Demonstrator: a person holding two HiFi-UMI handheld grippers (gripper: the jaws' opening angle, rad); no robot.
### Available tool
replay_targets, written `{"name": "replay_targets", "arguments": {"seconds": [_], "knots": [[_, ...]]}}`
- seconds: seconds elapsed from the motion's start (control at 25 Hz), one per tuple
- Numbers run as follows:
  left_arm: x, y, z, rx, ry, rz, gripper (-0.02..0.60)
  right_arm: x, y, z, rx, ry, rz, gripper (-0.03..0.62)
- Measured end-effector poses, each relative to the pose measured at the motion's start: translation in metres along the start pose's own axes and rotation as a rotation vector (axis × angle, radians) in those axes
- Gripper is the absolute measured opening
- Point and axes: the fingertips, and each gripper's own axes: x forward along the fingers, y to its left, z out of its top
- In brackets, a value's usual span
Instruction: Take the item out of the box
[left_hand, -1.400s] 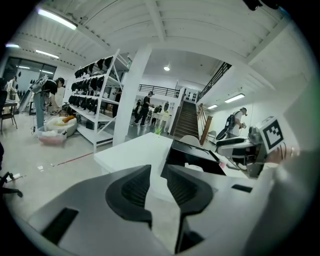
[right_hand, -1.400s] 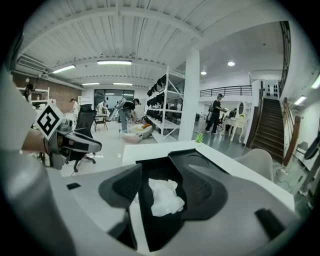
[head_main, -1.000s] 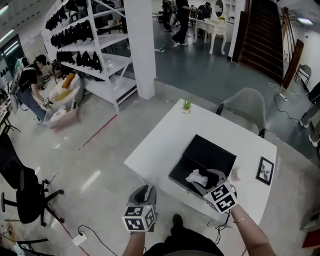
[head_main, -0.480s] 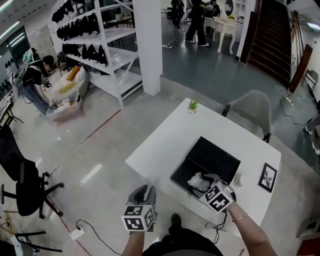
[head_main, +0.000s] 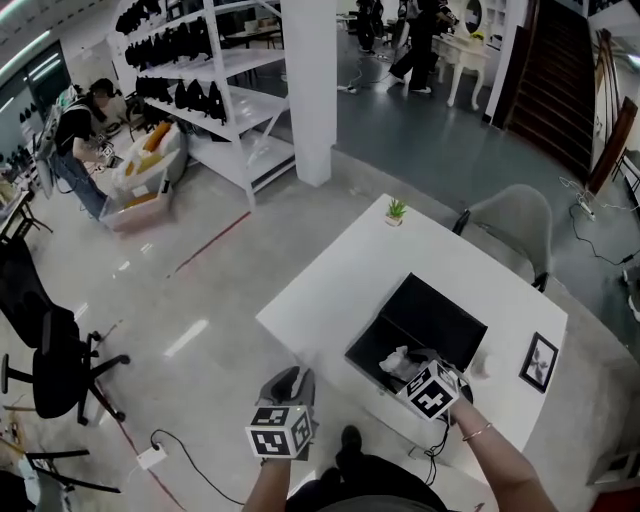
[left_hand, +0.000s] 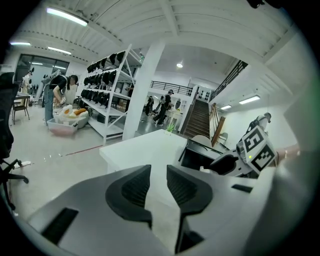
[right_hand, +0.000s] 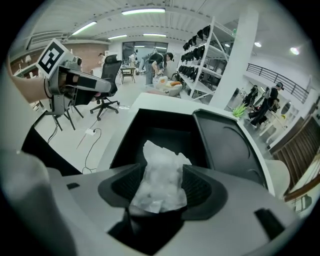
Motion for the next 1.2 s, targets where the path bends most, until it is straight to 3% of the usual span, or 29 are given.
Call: {"name": "replay_targets", "arguments": {"seconds": [0.48, 0.64, 0.84, 0.96, 1.2], "knots": [[-0.002, 0.009, -0.003, -0.03, -0.01, 0.029, 0.083, 0.013, 0.004, -0.011, -0.031, 0.118, -0.009, 0.267], [-0.002, 0.011, -0.004, -0.035, -0.008, 0.028, 0.083, 0.016, 0.006, -0.011, 0.037, 0.112, 0.039, 0.239], [0.001, 0.01, -0.004, -0.037, -0.003, 0.027, 0.083, 0.02, 0.005, -0.01, 0.036, 0.096, 0.058, 0.225], [0.003, 0.006, -0.004, -0.032, 0.0, 0.02, 0.081, 0.019, 0.005, -0.011, 0.048, 0.087, 0.054, 0.176], [0.003, 0.005, -0.007, -0.024, 0.005, 0.014, 0.081, 0.021, 0.007, -0.01, 0.07, 0.073, 0.044, 0.15]]}}
